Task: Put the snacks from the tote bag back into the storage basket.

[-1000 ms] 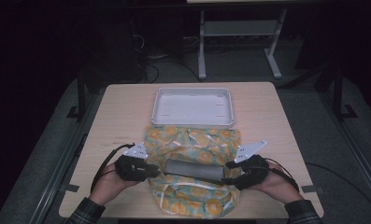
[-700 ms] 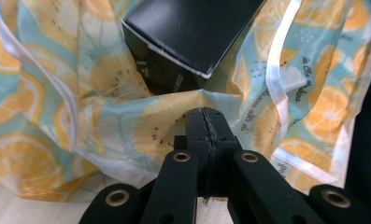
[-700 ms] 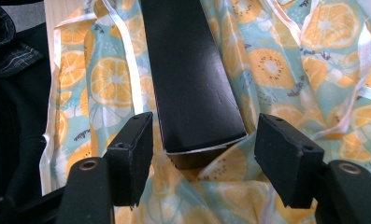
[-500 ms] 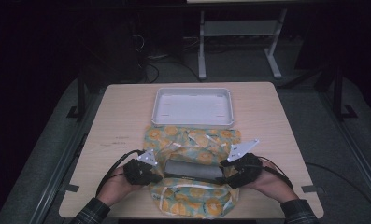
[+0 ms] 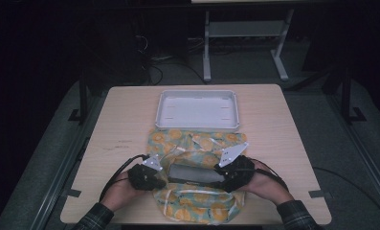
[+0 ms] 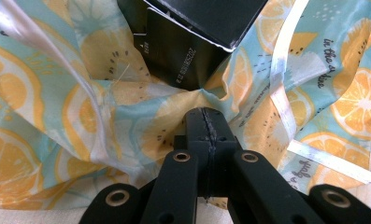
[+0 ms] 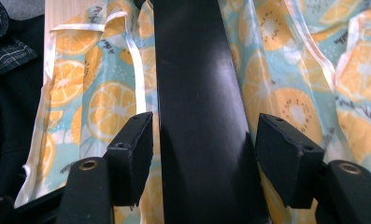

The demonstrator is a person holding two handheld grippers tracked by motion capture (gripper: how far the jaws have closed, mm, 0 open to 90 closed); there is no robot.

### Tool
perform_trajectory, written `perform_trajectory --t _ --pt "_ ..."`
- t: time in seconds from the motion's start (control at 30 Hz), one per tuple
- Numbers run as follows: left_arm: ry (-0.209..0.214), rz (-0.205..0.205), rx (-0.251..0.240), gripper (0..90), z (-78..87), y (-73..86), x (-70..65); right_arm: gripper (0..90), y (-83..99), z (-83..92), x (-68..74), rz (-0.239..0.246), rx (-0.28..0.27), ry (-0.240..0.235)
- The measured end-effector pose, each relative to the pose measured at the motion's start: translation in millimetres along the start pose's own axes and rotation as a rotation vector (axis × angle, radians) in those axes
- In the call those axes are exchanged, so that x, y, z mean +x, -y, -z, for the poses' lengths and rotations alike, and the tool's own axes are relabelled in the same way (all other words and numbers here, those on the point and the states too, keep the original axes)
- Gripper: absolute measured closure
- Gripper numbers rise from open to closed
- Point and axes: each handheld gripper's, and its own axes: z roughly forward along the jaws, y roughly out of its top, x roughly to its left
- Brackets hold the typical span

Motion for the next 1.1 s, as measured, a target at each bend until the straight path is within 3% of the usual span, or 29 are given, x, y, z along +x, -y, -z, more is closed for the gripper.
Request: perform_trajectory --t 0.2,0.57,1.1 --pt "0.001 0.0 0.0 89.7 0.0 0.1 0.1 36.3 -6.5 -8.3 -2.0 0.039 0.003 -0.009" --pt "0.0 -0.001 0.001 89.6 0.0 -0.1 0.1 36.6 -4.7 -23.8 -3.9 0.043 0.062 -0.023" --pt "0.002 0.002 0.002 89.7 -0.1 0.0 0.5 37.2 0.3 -32.3 -8.3 0.056 0.088 -0.054"
